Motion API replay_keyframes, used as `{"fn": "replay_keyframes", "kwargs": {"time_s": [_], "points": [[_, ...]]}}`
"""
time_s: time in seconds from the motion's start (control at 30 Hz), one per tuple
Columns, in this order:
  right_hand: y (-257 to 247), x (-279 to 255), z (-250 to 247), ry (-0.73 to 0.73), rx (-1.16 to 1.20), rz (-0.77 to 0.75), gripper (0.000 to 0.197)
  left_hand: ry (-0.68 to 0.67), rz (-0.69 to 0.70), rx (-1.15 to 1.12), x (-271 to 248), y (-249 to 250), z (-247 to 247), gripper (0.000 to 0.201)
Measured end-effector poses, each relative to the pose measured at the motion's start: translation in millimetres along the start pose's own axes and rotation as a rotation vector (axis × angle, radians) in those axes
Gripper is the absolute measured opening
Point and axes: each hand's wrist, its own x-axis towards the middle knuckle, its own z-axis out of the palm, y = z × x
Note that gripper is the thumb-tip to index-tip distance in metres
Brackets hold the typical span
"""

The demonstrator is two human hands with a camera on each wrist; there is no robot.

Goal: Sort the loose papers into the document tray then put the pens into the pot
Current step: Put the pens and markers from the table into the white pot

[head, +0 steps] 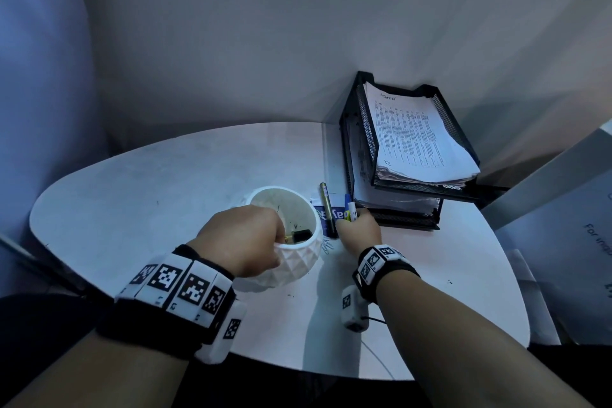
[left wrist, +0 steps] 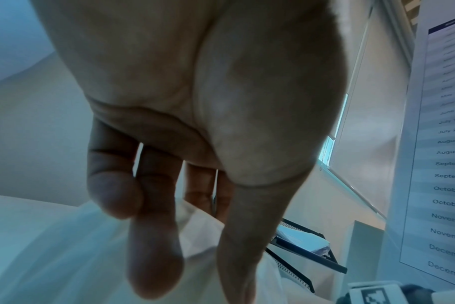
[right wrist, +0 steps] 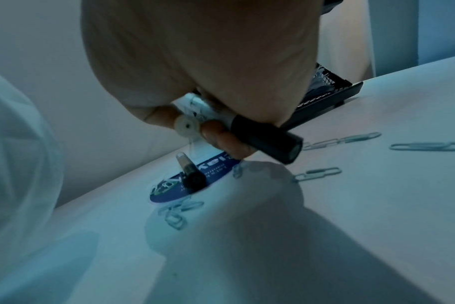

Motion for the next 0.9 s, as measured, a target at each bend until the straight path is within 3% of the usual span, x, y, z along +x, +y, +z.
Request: {"fn": "replay_keyframes", "kwargs": {"time_s": [0.1,0.2,0.37,0.5,0.6,0.73,0.9], "points": [[-7.7,2.9,3.2,-0.016,0.086,-0.010,0.007,0.004,-0.001,-0.003,-0.7,0.9,1.4,0.016],[-21.4,4.4,8.0,-0.028,0.094,-0.028,0.011,0.000,-0.007,-0.002,-1.3,1.0,2.7,0.014],[-27.6,15.8,20.1,0.052,-0.242,-0.132,0.013,-0.014,-0.010,0.011,0.3,-1.6,3.9,0.017],[-17.7,24.9,29.2,0.012,-0.462,-0.191,0.016,-0.009,0.004,0.017,2.1,-3.4,4.5,0.013],[-14.2,27.5,26.2,-0.023,-0.500,-0.160,0.014,0.001,0.014,0.028,3.6,-4.0,3.8,0.004],[-17.4,24.0,21.2,-0.006,-0.296,-0.106,0.017,0.005,0.015,0.035,5.6,-5.0,2.6,0.011],[-37.0,4.6,-2.6,-0.150,0.455,-0.013,0.013,0.000,0.030,0.045,4.7,-0.7,1.5,0.009]]}}
